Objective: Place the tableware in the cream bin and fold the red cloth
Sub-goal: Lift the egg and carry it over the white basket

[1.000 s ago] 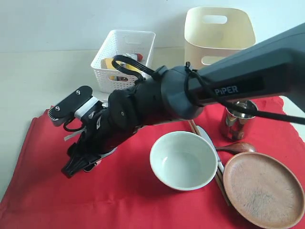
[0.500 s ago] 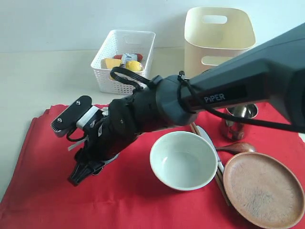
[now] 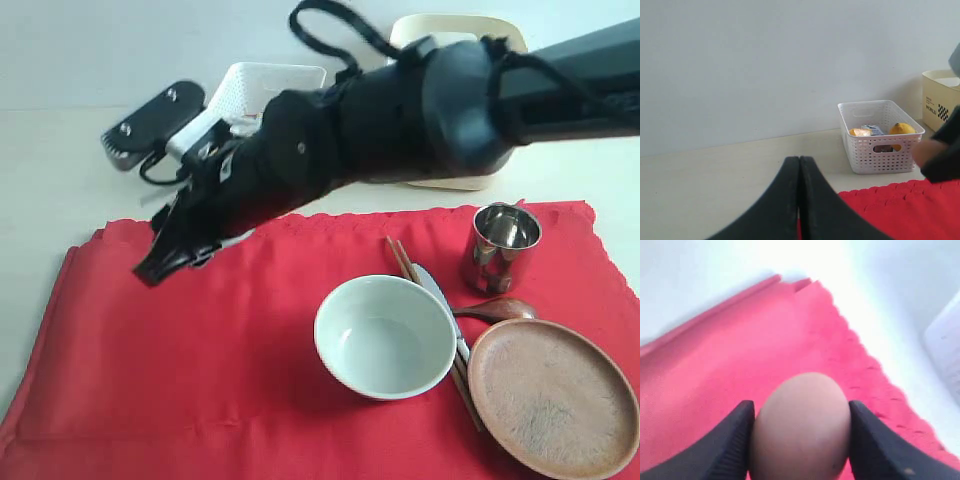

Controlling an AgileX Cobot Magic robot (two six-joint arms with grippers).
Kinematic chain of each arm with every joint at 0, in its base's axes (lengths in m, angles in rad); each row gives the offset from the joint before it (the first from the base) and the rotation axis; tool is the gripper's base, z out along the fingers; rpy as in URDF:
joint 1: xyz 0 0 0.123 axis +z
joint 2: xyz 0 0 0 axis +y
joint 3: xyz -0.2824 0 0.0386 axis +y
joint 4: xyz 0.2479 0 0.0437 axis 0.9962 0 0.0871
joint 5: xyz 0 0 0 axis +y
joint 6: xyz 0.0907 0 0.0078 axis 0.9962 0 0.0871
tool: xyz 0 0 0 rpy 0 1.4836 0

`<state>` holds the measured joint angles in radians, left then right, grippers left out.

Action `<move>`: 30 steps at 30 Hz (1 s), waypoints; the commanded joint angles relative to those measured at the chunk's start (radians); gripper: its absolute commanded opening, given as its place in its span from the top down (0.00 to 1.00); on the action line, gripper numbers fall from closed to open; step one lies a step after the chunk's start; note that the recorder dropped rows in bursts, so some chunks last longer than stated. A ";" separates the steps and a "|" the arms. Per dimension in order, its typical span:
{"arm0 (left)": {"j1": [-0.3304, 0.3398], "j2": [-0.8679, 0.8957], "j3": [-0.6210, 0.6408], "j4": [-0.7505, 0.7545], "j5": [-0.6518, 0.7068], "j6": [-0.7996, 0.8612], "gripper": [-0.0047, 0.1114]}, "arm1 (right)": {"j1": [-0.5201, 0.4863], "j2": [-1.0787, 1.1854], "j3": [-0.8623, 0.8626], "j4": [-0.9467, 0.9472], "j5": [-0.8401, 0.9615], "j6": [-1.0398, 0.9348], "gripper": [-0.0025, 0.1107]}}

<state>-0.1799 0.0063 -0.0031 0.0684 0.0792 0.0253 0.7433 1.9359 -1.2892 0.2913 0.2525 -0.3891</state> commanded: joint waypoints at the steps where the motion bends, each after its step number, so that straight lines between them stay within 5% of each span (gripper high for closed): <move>1: -0.008 -0.006 0.003 0.000 0.001 0.003 0.96 | -0.056 -0.056 -0.006 -0.009 -0.082 -0.002 0.98; 14: -0.008 -0.006 0.003 0.000 0.001 0.001 0.96 | -0.081 0.010 -0.006 -0.009 -0.418 -0.057 0.98; 19: -0.008 -0.006 0.003 0.000 0.001 0.004 0.96 | -0.125 0.054 -0.007 0.133 -0.544 -0.052 0.98; 30: -0.008 -0.006 0.003 0.000 0.001 0.000 0.96 | -0.199 0.193 -0.170 0.207 -0.511 -0.052 0.98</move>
<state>-0.1799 0.0063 -0.0031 0.0684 0.0792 0.0253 0.5593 2.0927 -1.4124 0.4976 -0.2664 -0.4338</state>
